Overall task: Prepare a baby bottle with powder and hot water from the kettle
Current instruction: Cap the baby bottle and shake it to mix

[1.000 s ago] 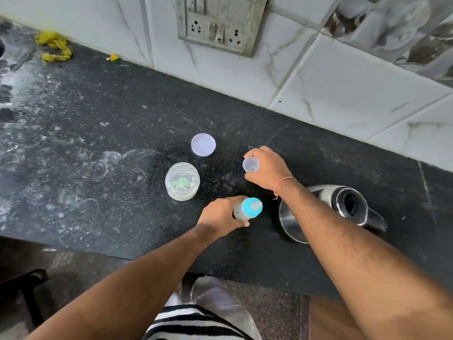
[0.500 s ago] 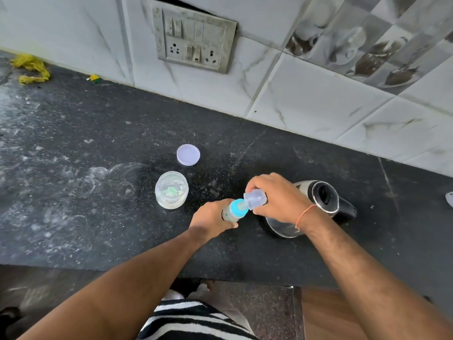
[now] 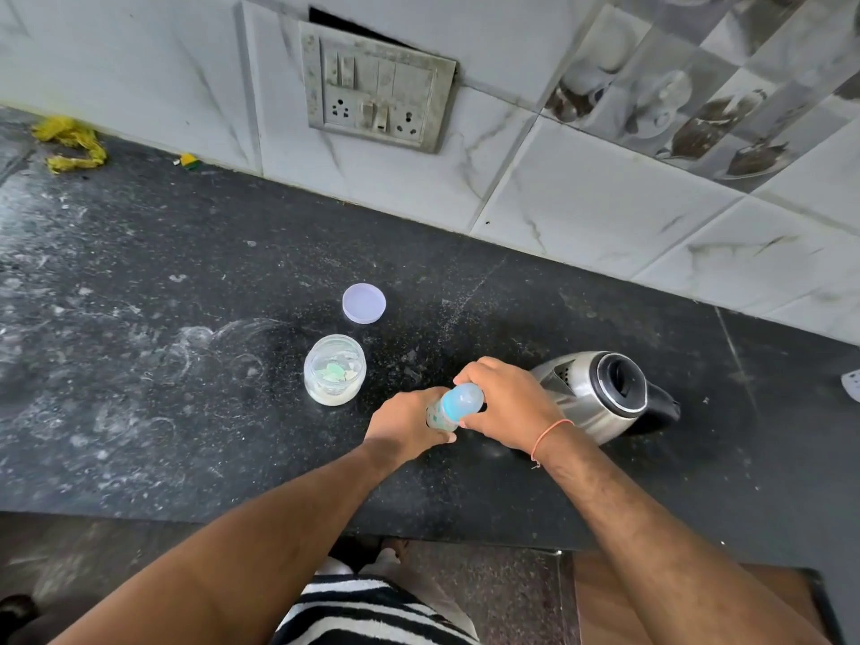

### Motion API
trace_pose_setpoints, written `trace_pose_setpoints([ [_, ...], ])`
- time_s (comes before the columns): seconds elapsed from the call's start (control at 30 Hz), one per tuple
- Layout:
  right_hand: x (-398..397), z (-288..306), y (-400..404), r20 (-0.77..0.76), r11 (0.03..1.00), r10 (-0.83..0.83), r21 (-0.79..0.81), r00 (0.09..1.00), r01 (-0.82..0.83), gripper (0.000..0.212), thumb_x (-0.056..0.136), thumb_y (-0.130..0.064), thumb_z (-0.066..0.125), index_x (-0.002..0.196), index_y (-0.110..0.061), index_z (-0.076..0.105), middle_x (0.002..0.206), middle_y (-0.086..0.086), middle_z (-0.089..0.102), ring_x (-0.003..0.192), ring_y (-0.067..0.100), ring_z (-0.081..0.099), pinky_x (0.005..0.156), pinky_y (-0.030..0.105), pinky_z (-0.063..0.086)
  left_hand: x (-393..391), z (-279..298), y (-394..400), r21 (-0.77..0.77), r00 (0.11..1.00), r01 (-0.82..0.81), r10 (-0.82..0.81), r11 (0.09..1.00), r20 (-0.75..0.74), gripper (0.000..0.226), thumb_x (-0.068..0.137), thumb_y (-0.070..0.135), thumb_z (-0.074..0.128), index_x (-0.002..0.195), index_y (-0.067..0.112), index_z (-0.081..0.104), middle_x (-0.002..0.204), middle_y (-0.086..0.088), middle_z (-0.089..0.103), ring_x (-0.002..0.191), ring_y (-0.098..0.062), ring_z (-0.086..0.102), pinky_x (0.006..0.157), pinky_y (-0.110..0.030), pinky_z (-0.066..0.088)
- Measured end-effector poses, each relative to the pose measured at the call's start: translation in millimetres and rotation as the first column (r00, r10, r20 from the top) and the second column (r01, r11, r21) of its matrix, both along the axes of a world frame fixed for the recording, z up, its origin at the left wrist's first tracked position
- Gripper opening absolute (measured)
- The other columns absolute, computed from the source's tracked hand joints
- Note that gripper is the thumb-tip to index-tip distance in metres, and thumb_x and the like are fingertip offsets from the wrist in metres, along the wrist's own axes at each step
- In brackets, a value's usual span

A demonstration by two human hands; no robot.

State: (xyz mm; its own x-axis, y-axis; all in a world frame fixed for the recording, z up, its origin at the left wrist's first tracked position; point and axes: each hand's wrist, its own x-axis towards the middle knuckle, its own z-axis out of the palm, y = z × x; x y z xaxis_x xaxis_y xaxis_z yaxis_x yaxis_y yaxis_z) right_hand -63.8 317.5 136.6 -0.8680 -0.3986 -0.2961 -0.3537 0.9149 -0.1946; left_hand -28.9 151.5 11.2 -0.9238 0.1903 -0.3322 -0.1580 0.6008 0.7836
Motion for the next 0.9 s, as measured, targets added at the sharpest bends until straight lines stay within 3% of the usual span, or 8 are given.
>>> trace_pose_setpoints([
  [0.37, -3, -8, 0, -0.079, 0.997, 0.03, 0.071, 0.996, -0.024, 0.045, 0.079, -0.034, 0.089, 0.121, -0.024, 0.075, 0.114, -0.002, 0.073, 0.104, 0.026, 0.07, 0.085, 0.037, 0.053, -1, -4, 2, -0.014, 0.999, -0.009, 0.008, 1.0, -0.031, 0.064, 0.084, 0.045, 0.089, 0.141, 0.052, 0.061, 0.112, 0.017, 0.076, 0.104, -0.011, 0.069, 0.083, -0.031, 0.052],
  [0.6, 6, -19, 2, -0.022, 0.992, -0.116, -0.042, 0.993, 0.115, 0.053, 0.075, -0.033, 0.092, 0.126, -0.031, 0.077, 0.11, -0.009, 0.069, 0.098, 0.018, 0.069, 0.087, 0.036, 0.056, 0, -11, 3, 0.007, 0.999, -0.003, 0.003, 1.0, -0.045, 0.061, 0.083, 0.045, 0.088, 0.138, 0.052, 0.063, 0.112, 0.019, 0.076, 0.105, -0.01, 0.07, 0.09, -0.035, 0.058],
  [0.67, 12, -27, 9, 0.04, 0.954, -0.218, -0.201, 0.975, 0.222, 0.061, 0.076, -0.033, 0.094, 0.133, -0.034, 0.074, 0.115, -0.015, 0.071, 0.099, 0.008, 0.068, 0.092, 0.033, 0.059, -1, -10, 2, 0.029, 0.999, -0.003, 0.004, 1.0, -0.038, 0.063, 0.081, 0.047, 0.088, 0.139, 0.052, 0.063, 0.115, 0.02, 0.076, 0.108, -0.008, 0.071, 0.094, -0.037, 0.059],
  [0.8, 25, -45, 15, 0.277, 0.747, -0.402, -0.452, 0.873, 0.487, 0.085, 0.085, -0.034, 0.092, 0.157, -0.046, 0.049, 0.125, -0.018, 0.074, 0.109, 0.0, 0.072, 0.099, 0.025, 0.058, 1, -11, 1, 0.074, 0.999, 0.024, -0.021, 0.997, -0.036, 0.067, 0.076, 0.065, 0.081, 0.138, 0.048, 0.065, 0.113, 0.022, 0.076, 0.105, 0.0, 0.071, 0.091, -0.035, 0.063],
  [0.9, 36, -58, 11, 0.418, 0.669, -0.366, -0.503, 0.832, 0.547, 0.094, 0.087, -0.034, 0.092, 0.158, -0.061, 0.037, 0.129, -0.013, 0.074, 0.11, 0.004, 0.075, 0.106, 0.037, 0.06, 11, -9, 2, 0.109, 0.995, 0.076, -0.069, 0.991, -0.07, 0.06, 0.08, 0.068, 0.075, 0.135, 0.047, 0.064, 0.115, 0.024, 0.076, 0.105, 0.002, 0.072, 0.091, -0.037, 0.064],
])
